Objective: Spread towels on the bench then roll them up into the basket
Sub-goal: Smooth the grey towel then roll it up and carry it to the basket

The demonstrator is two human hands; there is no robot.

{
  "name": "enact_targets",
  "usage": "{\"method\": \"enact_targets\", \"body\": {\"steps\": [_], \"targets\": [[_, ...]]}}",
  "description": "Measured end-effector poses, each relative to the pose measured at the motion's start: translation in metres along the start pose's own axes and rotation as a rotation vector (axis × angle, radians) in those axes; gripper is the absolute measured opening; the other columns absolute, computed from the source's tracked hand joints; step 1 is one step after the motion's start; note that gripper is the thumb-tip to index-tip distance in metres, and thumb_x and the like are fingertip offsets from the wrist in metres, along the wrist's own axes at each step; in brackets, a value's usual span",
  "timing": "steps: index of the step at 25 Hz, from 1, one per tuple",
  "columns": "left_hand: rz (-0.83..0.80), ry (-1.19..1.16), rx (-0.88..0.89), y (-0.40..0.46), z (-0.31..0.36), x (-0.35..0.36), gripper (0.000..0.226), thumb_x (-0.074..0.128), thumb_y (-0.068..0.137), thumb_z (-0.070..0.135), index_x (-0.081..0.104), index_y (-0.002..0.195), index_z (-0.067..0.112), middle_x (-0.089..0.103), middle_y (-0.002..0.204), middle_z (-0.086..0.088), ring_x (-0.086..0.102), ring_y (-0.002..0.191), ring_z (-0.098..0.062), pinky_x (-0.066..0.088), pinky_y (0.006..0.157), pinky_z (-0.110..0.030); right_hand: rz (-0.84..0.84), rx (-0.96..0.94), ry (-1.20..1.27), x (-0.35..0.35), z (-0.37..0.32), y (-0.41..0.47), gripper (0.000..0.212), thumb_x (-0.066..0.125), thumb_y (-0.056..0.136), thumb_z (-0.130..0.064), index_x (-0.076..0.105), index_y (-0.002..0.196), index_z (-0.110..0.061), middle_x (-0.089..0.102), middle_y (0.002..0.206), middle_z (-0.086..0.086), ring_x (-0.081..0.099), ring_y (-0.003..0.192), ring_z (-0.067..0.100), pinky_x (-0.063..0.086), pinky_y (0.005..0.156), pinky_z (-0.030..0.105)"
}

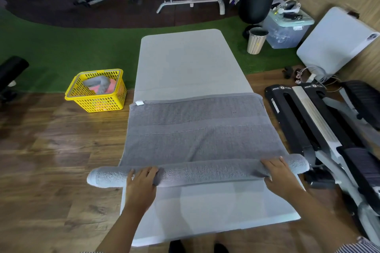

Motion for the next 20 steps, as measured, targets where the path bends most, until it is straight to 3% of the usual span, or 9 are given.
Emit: {"method": "enact_targets", "body": {"steps": [3, 5, 8, 10, 13, 16, 20], "targets": [[0.056, -0.031, 0.081, -0.002, -0.011, -0.005, 0.028, 0.057, 0.059, 0.022, 0.061, 0.086, 0.026, 0.067, 0.077, 0.012, 0.066, 0.067, -0.017, 0.049, 0.068, -0.037, -0.082, 0.030, 0.040, -0.008, 0.002, 0.002, 0.016, 0.057, 0.081, -0.016, 0.061, 0.097, -0.014, 0.060, 0.092, 0.001, 0.051, 0.089, 0.020, 0.029, 0.112, 0.040], [0.096, -0.062, 0.112, 0.002, -0.017, -0.007, 0.031, 0.044, 0.061, 0.028, 0.060, 0.088, 0.025, 0.068, 0.075, 0.012, 0.065, 0.063, -0.017, 0.049, 0.063, -0.032, -0.120, 0.038, 0.048, -0.010, 0.006, 0.006, 0.007, 0.056, 0.081, -0.019, 0.057, 0.087, -0.015, 0.058, 0.088, 0.001, 0.049, 0.084, 0.020, 0.035, 0.105, 0.040], [0.133, -0.055, 0.030, 0.006, -0.017, -0.008, 0.029, 0.062, 0.068, 0.016, 0.064, 0.097, 0.018, 0.070, 0.091, 0.003, 0.068, 0.078, -0.022, 0.054, 0.075, -0.045, 0.059, 0.013, 0.018, -0.007, 0.005, 0.013, 0.023, 0.058, 0.081, -0.012, 0.062, 0.104, -0.013, 0.062, 0.102, 0.004, 0.054, 0.098, 0.028, 0.030, 0.110, 0.044], [0.092, -0.039, -0.032, 0.008, -0.012, -0.005, 0.043, 0.077, 0.063, 0.005, 0.067, 0.104, 0.014, 0.070, 0.103, -0.002, 0.068, 0.094, -0.026, 0.049, 0.088, -0.056, 0.168, 0.013, 0.021, -0.004, 0.000, 0.015, 0.025, 0.055, 0.084, -0.004, 0.063, 0.108, -0.007, 0.065, 0.106, 0.011, 0.056, 0.098, 0.034, 0.029, 0.110, 0.048], [0.026, -0.004, -0.027, 0.007, -0.011, 0.001, 0.063, 0.085, 0.049, 0.012, 0.066, 0.109, 0.014, 0.070, 0.109, -0.004, 0.066, 0.104, -0.025, 0.041, 0.094, -0.061, 0.047, 0.027, 0.074, -0.001, -0.004, 0.014, 0.037, 0.052, 0.087, -0.008, 0.055, 0.124, -0.006, 0.057, 0.125, 0.009, 0.048, 0.120, 0.028, 0.013, 0.115, 0.043], [-0.035, 0.022, -0.014, 0.005, -0.010, 0.001, 0.079, 0.090, 0.034, 0.017, 0.066, 0.109, 0.015, 0.070, 0.103, 0.000, 0.069, 0.095, -0.021, 0.043, 0.093, -0.059, -0.030, 0.010, 0.002, 0.001, -0.002, 0.010, 0.054, 0.059, 0.080, -0.008, 0.046, 0.132, -0.011, 0.049, 0.132, 0.003, 0.038, 0.129, 0.024, 0.007, 0.119, 0.039], [0.002, -0.012, 0.046, 0.004, -0.010, -0.005, 0.049, 0.081, 0.048, 0.023, 0.067, 0.095, 0.021, 0.070, 0.081, 0.009, 0.069, 0.072, -0.017, 0.053, 0.077, -0.048, -0.029, 0.028, 0.052, -0.002, -0.002, 0.010, 0.030, 0.058, 0.076, -0.006, 0.057, 0.104, -0.015, 0.057, 0.100, 0.000, 0.051, 0.103, 0.021, 0.023, 0.114, 0.041]]}}
Point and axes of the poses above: each hand's wrist, its own y-axis towards the middle knuckle, its own x-axis out of the palm, z = x × y, the point moved 1 cm from there along y, towards the middle knuckle
